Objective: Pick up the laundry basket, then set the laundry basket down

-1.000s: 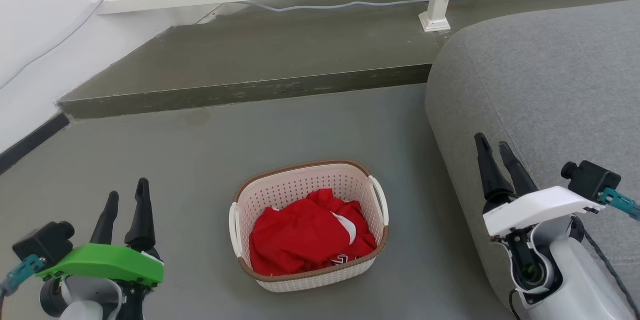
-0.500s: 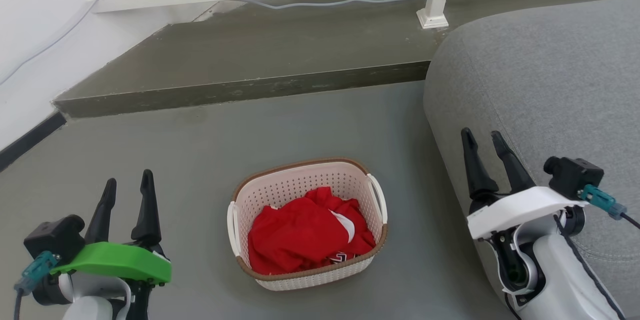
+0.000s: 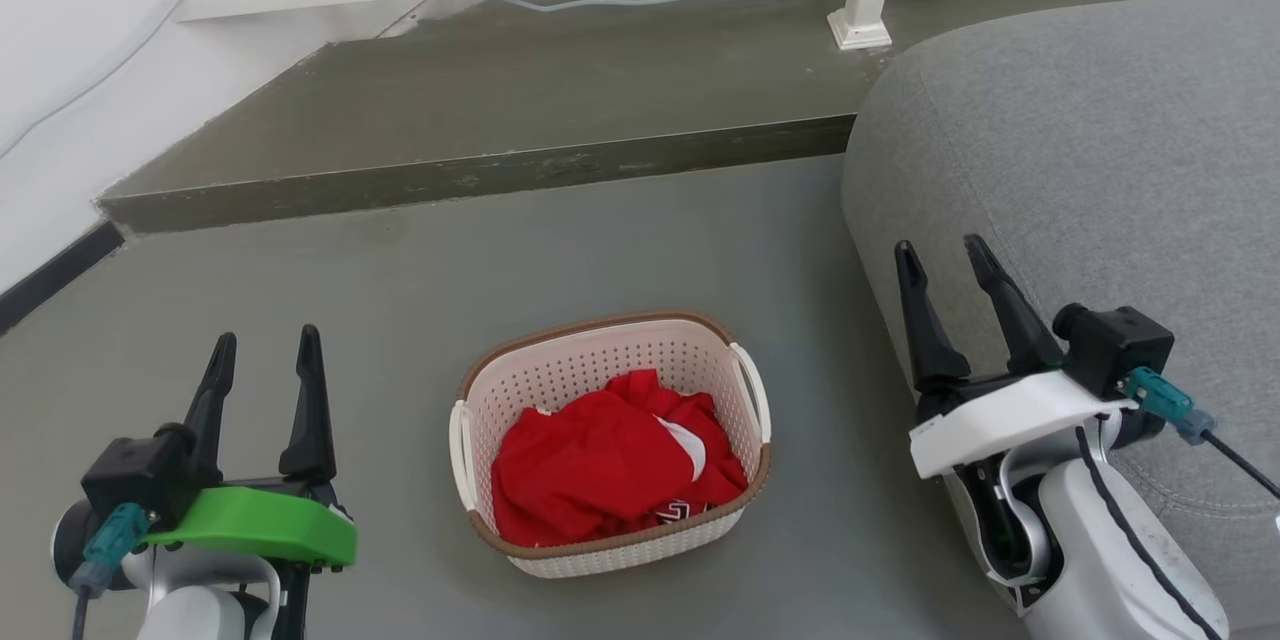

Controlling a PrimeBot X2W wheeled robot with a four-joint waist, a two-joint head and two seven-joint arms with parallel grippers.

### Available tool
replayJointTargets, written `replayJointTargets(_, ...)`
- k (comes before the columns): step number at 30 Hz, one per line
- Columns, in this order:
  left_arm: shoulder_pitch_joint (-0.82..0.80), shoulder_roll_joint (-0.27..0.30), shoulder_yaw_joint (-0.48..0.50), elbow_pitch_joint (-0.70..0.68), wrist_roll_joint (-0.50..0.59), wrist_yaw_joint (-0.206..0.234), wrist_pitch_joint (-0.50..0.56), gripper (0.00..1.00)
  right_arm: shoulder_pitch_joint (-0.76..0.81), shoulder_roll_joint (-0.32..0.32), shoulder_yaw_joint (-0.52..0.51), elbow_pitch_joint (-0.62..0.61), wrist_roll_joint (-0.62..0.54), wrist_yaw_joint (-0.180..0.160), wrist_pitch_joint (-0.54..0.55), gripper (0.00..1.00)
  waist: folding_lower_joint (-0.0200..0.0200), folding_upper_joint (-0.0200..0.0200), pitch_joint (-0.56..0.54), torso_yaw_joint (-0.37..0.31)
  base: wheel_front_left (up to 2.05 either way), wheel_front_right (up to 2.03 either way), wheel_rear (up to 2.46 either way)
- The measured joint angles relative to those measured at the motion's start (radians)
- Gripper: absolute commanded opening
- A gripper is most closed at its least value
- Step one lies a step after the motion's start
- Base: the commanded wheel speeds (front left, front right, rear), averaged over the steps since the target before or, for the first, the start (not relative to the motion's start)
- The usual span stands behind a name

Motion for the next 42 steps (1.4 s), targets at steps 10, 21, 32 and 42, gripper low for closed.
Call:
replayJointTargets(10, 0.0, -0.008, 0.007, -0.004, 0.038, -0.009, -0.007, 1.0, -0.003, 0.002, -0.011, -0.003, -0.04, 0.0, -0.012, 1.0, 0.0, 0.0, 0.004, -0.002, 0.0, 0.0, 0.0)
replayJointTargets(21, 0.0, -0.018, 0.021, -0.006, 0.051, -0.026, -0.007, 1.0, -0.002, 0.008, -0.027, 0.008, -0.049, 0.001, -0.012, 1.0, 0.0, 0.0, 0.007, -0.003, 0.0, 0.0, 0.0)
replayJointTargets(32, 0.0, -0.019, 0.038, -0.017, 0.052, -0.037, -0.007, 1.0, -0.003, 0.019, -0.038, 0.01, -0.065, 0.001, -0.012, 1.0, 0.0, 0.0, 0.058, -0.012, 0.0, 0.0, 0.0)
replayJointTargets(42, -0.021, -0.018, 0.043, -0.029, 0.052, -0.055, -0.007, 1.0, -0.021, 0.031, -0.044, 0.01, -0.075, 0.001, -0.012, 1.0, 0.0, 0.0, 0.14, -0.02, 0.0, 0.0, 0.0)
